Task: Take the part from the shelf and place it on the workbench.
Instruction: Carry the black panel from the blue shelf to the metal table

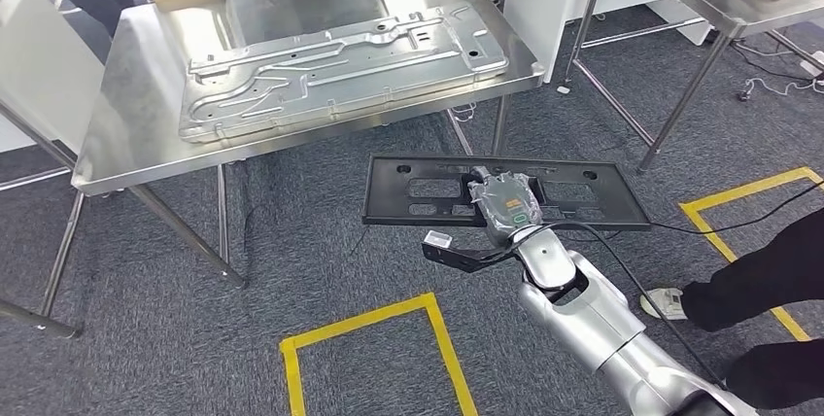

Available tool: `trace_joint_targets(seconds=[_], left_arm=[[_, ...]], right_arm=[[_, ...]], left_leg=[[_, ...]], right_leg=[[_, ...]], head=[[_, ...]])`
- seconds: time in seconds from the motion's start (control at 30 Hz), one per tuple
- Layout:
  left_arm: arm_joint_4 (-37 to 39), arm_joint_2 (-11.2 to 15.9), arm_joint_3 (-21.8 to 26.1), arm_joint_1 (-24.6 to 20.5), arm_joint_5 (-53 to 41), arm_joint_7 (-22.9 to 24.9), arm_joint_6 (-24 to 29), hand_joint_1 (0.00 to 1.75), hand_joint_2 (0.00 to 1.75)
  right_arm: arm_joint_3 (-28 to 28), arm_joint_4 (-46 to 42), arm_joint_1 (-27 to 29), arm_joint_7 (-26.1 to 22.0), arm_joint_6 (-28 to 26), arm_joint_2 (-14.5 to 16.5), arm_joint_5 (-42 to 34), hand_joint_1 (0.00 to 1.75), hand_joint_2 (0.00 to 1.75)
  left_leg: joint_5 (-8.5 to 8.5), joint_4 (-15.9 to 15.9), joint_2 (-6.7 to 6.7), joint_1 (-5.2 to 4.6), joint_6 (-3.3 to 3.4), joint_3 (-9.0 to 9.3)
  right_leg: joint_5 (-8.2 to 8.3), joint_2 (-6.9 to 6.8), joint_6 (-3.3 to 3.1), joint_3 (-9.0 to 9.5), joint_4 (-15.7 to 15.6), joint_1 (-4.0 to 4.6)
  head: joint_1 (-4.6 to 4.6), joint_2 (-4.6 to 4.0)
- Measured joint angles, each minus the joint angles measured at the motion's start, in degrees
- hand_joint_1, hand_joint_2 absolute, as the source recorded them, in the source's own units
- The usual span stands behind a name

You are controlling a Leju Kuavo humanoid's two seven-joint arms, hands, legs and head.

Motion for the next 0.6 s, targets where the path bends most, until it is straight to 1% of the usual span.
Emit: trace_joint_targets(seconds=[0.03,0.07,0.1,0.13,0.17,0.2,0.23,0.27,0.3,0.33,0.37,0.4,0.43,0.47,0.5,0.53,0.57,0.6], left_arm=[[0.0,0.0,0.0,0.2,-0.2,0.3,-0.1,0.0,1.75],[0.0,-0.1,0.0,0.3,-0.5,0.4,-0.2,0.0,1.75],[0.0,-0.1,0.0,0.3,-0.7,0.6,-0.3,0.0,1.75],[0.0,-0.1,0.0,0.3,-0.8,0.8,-0.4,0.0,1.75],[0.0,-0.1,0.0,0.3,-0.9,0.9,-0.4,0.0,1.75],[0.0,-0.1,0.0,0.2,-1.1,1.0,-0.4,0.0,1.75],[0.0,-0.1,0.0,0.1,-1.2,1.0,-0.5,0.0,1.75],[0.0,-0.1,0.0,0.1,-1.4,1.1,-0.5,0.0,1.75],[0.0,0.0,0.0,0.1,-1.5,1.2,-0.5,0.0,1.75],[0.0,0.1,0.0,-0.1,-1.6,1.2,-0.6,0.0,1.75],[0.0,0.1,0.0,-0.3,-1.6,1.2,-0.6,0.0,1.75],[0.0,0.2,0.0,-0.6,-1.6,1.2,-0.6,0.0,1.75],[0.0,0.2,0.0,-0.8,-1.7,1.1,-0.5,0.0,1.75],[0.0,0.2,0.0,-0.7,-1.7,1.1,-0.5,0.0,1.75],[0.0,0.2,0.0,-0.6,-1.7,1.1,-0.5,0.0,1.75],[0.0,0.2,0.0,-0.6,-1.7,1.0,-0.5,0.0,1.75],[0.0,0.2,0.0,-0.6,-1.7,0.9,-0.6,0.0,1.75],[0.0,0.2,0.0,-0.7,-1.7,0.9,-0.5,0.0,1.75]], right_arm=[[0.0,-0.2,0.0,0.1,0.3,0.0,0.1,1.75,1.75],[0.0,-0.3,0.1,0.3,0.5,0.0,0.1,1.75,1.75],[0.0,-0.4,0.2,0.4,0.7,-0.1,0.1,1.75,1.75],[0.0,-0.5,0.4,0.7,1.0,-0.3,0.2,1.75,1.75],[0.0,-0.5,0.7,0.8,1.2,-0.5,0.2,1.75,1.75],[0.0,-0.5,1.0,1.0,1.4,-0.7,0.2,1.75,1.75],[0.0,-0.6,1.2,1.1,1.5,-0.8,0.3,1.75,1.75],[0.0,-0.7,1.4,1.1,1.6,-0.9,0.3,1.75,1.75],[0.0,-0.9,1.5,1.1,1.6,-1.0,0.3,1.75,1.75],[0.0,-1.1,1.4,1.1,1.7,-1.1,0.3,1.75,1.75],[0.0,-1.3,1.4,1.1,1.7,-1.2,0.4,1.75,1.75],[0.0,-1.3,1.4,1.2,1.8,-1.3,0.5,1.75,1.75],[0.0,-1.4,1.5,1.2,1.8,-1.4,0.5,1.75,1.75],[0.0,-1.5,1.5,1.2,1.9,-1.4,0.6,1.75,1.75],[0.0,-1.7,1.5,1.2,1.9,-1.5,0.6,1.75,1.75],[0.0,-1.9,1.5,1.2,1.9,-1.5,0.6,1.75,1.75],[0.0,-2.0,1.5,1.2,1.9,-1.6,0.6,1.75,1.75],[0.0,-2.1,1.6,1.2,2.0,-1.7,0.6,1.75,1.75]], left_leg=[[-1.16,2.4,1.51,0.07,-0.38,-1.28],[-2.77,6.3,3.34,0.2,-0.8,-3.28],[-4.49,11.0,4.74,0.43,-1.2,-5.84],[-5.73,15.4,5.44,0.7,-1.49,-8.33],[-6.15,18.1,5.77,0.9,-1.66,-10.08],[-5.44,18.3,5.92,1.01,-1.71,-10.59],[-3.71,16.0,6.1,1.03,-1.6,-9.74],[-1.29,11.6,6.72,0.9,-1.26,-7.73],[1.04,6.5,8.09,0.58,-0.72,-5.35],[2.65,2.2,9.4,0.14,-0.16,-3.29],[3.49,-0.6,10.5,-0.26,0.32,-1.97],[3.56,-1.8,10.97,-0.56,0.59,-1.5],[3.37,-2.0,10.49,-0.69,0.65,-1.47],[3.41,-2.2,9.86,-0.44,0.61,-1.37],[3.46,-2.4,9.12,-0.24,0.61,-1.16],[3.53,-2.6,8.5,-0.02,0.75,-0.88],[3.56,-2.7,7.86,0.19,0.94,-0.58],[3.44,-2.6,7.18,0.13,1.19,-0.47]], right_leg=[[-0.01,-0.58,-0.23,0.12,-0.1,-0.1],[-0.08,-1.15,-0.4,0.24,-0.2,-0.12],[-0.18,-1.79,-0.5,0.34,-0.3,-0.13],[-0.33,-2.5,-0.54,0.44,-0.3,-0.12],[-0.53,-3.27,-0.56,0.6,-0.3,-0.12],[-0.74,-4.01,-0.52,0.84,-0.3,-0.11],[-0.96,-4.66,-0.47,1.17,-0.3,-0.1],[-1.16,-5.23,-0.4,1.57,-0.4,-0.09],[-1.32,-5.75,-0.31,2.03,-0.6,-0.06],[-1.48,-6.24,-0.15,2.4,-0.8,0.02],[-1.63,-6.77,0.05,2.67,-1.0,0.13],[-1.78,-7.37,0.31,2.84,-1.1,0.23],[-1.94,-7.99,0.59,2.97,-1.2,0.35],[-2.21,-8.35,0.88,3.06,-1.2,0.36],[-2.78,-7.74,1.1,2.95,-0.6,0.37],[-3.92,-6.51,1.2,2.21,1.3,0.37],[-5.63,-4.93,1.21,0.61,4.7,0.37],[-7.54,-3.41,1.15,-1.68,9.3,0.47]], head=[[-0.01,0.0],[-0.02,0.0],[-0.03,0.0],[-0.03,0.0],[-0.03,0.0],[-0.03,0.0],[-0.03,0.0],[-0.03,0.0],[-0.03,0.0],[-0.03,0.0],[-0.03,0.0],[-0.03,0.0],[-0.03,0.0],[-0.03,0.01],[-0.02,0.01],[-0.01,0.01],[0.01,0.01],[0.01,0.01]])
